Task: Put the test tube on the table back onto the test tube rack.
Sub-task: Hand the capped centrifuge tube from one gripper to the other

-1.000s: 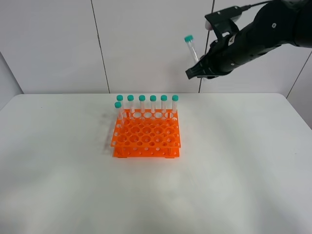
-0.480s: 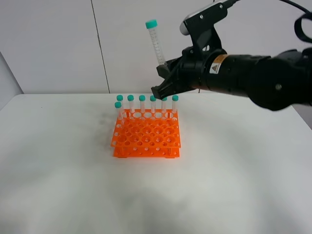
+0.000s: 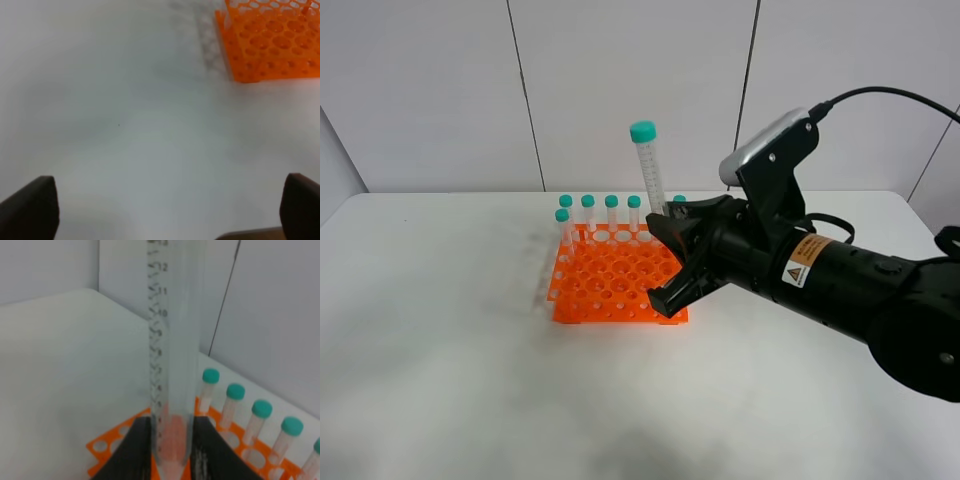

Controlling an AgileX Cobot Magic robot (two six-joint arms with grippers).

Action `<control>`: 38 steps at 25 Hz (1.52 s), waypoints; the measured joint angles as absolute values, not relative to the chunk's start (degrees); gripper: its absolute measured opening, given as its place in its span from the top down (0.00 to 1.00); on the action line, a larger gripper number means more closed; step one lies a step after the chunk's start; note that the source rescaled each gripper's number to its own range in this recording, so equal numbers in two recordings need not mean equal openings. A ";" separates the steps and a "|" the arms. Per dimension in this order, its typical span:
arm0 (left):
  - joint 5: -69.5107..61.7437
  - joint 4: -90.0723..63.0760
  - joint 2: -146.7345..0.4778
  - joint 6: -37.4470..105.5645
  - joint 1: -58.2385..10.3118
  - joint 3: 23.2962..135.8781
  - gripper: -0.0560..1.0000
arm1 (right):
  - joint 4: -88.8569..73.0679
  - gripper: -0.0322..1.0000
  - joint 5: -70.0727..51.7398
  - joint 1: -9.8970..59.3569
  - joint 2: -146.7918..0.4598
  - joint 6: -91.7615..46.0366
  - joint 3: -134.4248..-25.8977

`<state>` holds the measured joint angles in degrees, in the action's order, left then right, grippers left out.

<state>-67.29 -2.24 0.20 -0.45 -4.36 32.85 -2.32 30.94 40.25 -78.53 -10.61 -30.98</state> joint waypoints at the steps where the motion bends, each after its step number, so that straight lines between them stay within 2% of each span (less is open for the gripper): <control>1: -67.29 -2.24 0.20 -0.45 -4.36 32.85 0.00 | -2.56 0.96 31.59 40.25 -78.53 -10.61 -30.15; 20: -66.40 -2.69 0.20 2.72 -4.69 34.35 0.00 | -4.21 0.96 33.49 40.25 -78.52 -11.88 -29.47; 30: -66.37 -3.12 0.00 3.49 -16.22 38.38 0.00 | -4.39 0.96 32.35 40.25 -78.52 -11.99 -29.47; 38: -60.88 -3.12 -9.38 4.57 -22.02 45.35 0.00 | -4.57 0.96 30.69 40.25 -78.52 -11.99 -29.47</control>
<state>-60.88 -3.12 -9.38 4.57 -22.02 45.35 -4.57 30.69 40.25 -78.52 -11.99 -29.47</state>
